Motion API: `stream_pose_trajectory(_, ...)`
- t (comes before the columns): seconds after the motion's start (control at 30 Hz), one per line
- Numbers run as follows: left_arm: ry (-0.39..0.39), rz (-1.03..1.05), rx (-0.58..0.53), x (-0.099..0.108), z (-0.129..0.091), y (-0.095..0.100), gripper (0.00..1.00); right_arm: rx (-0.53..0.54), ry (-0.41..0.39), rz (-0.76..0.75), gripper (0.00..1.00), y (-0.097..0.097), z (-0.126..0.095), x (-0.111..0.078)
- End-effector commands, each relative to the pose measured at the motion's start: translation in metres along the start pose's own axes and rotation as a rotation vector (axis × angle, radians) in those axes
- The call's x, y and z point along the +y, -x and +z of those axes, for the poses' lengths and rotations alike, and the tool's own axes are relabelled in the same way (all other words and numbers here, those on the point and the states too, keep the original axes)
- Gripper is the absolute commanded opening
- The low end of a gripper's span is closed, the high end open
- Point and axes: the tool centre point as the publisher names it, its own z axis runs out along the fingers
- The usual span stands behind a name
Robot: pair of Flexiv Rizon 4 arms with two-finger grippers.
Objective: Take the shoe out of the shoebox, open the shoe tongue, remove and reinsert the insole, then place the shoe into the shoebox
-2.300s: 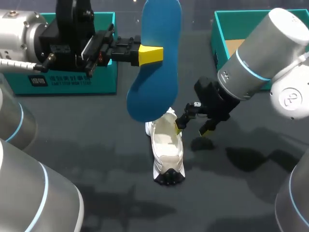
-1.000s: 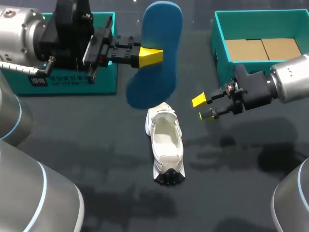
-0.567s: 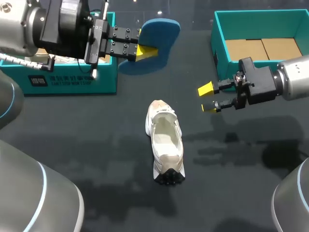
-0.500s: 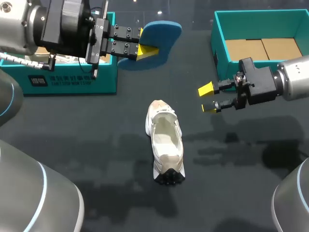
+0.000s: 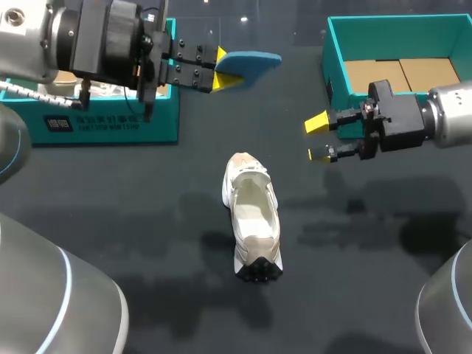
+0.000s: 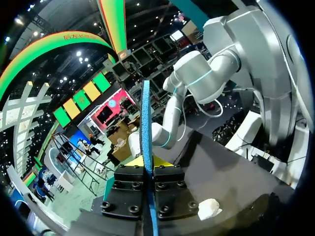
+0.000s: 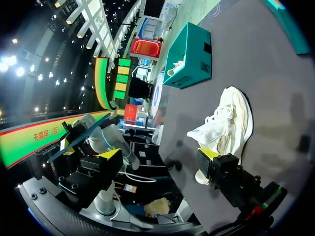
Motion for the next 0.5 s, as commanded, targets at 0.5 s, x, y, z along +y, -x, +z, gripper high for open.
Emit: stream_pose_trajectory(0.5, -0.019, 0.243, -0.088, 0.066, 0.009, -0.024, 0.0, 0.031, 0.021, 0.047, 1.0, -0.011, 0.005, 0.022)
